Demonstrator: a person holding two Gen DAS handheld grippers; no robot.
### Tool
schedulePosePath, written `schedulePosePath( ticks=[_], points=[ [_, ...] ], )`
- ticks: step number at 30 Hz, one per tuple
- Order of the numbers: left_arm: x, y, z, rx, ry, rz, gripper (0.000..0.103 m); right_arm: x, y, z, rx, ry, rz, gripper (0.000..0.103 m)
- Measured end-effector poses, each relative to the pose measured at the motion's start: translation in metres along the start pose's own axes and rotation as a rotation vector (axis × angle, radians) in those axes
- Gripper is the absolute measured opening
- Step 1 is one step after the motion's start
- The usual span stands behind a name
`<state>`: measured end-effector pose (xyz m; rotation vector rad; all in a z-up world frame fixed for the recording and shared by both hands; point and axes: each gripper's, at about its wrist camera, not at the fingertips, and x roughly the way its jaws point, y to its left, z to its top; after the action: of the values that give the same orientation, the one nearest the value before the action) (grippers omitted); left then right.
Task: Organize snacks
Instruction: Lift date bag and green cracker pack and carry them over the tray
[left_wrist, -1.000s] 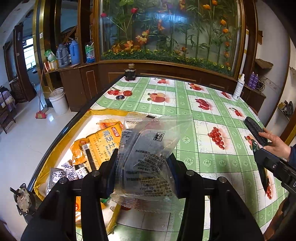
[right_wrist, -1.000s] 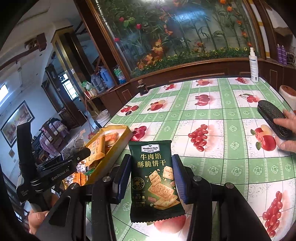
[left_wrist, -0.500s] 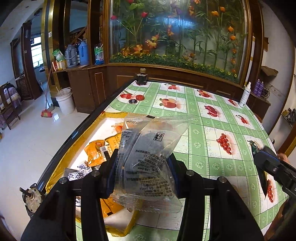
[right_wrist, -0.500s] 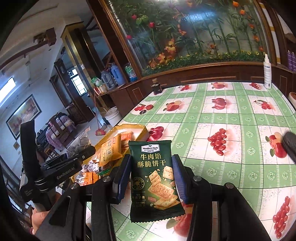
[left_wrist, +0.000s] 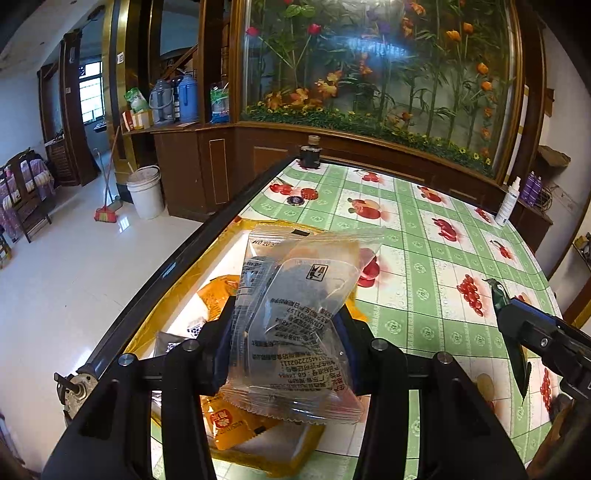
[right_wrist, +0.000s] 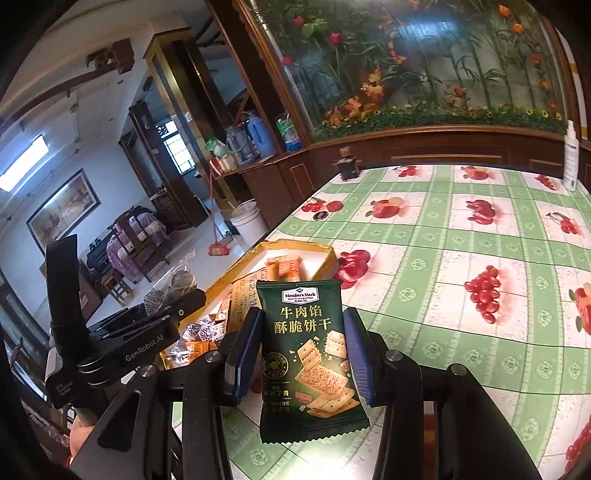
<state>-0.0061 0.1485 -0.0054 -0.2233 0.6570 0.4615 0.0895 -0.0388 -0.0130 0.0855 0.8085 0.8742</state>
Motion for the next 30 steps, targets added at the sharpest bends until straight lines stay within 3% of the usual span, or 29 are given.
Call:
schedulePosePath(
  ticks=[30],
  points=[
    [0.043, 0.063, -0.013, -0.097, 0.093, 0.078, 0.046, 0.105, 0.062, 0.014, -0.073, 0.126, 0.127, 0.045]
  ],
)
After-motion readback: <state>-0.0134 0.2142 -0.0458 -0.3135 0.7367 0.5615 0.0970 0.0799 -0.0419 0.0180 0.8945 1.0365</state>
